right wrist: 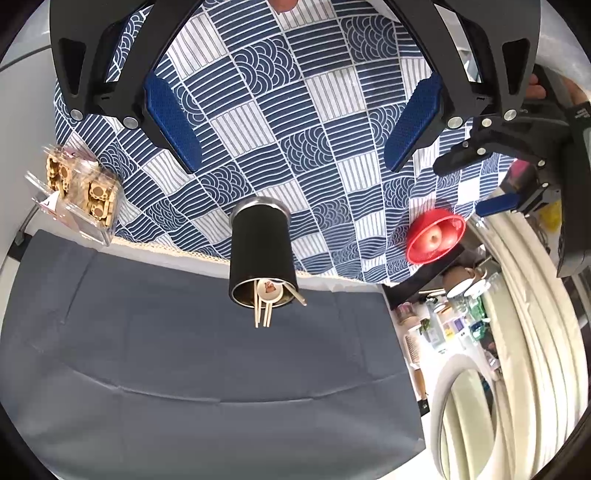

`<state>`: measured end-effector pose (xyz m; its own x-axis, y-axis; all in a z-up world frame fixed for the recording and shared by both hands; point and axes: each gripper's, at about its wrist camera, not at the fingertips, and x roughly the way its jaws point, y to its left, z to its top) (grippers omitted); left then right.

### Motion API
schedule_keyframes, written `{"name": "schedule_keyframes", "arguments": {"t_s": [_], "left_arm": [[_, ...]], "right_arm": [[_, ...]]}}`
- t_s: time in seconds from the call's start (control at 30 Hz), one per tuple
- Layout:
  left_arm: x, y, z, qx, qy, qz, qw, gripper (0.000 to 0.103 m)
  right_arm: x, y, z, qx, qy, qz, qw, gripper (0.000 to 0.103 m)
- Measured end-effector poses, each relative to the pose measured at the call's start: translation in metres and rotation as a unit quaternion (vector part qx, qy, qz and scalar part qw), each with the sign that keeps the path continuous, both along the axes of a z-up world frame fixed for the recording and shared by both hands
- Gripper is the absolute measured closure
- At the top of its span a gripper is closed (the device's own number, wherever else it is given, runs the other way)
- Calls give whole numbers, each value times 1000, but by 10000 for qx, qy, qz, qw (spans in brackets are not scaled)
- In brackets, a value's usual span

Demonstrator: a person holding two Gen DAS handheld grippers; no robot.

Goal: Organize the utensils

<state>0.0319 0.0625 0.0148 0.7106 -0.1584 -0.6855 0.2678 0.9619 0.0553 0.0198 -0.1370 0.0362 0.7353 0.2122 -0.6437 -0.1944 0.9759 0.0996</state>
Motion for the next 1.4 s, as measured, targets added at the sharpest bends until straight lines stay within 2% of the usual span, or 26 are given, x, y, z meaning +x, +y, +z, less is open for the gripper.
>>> {"name": "schedule_keyframes", "arguments": {"t_s": [0.8,1.4], "left_arm": [[0,0,-3,-24,152,60,9999,6],[4,5,-8,-109,328,122,9993,6]], "right_arm": [[-7,-4,-6,-18,40,225,9997,8],[-8,-6,-12,28,106,193,9998,8]]}}
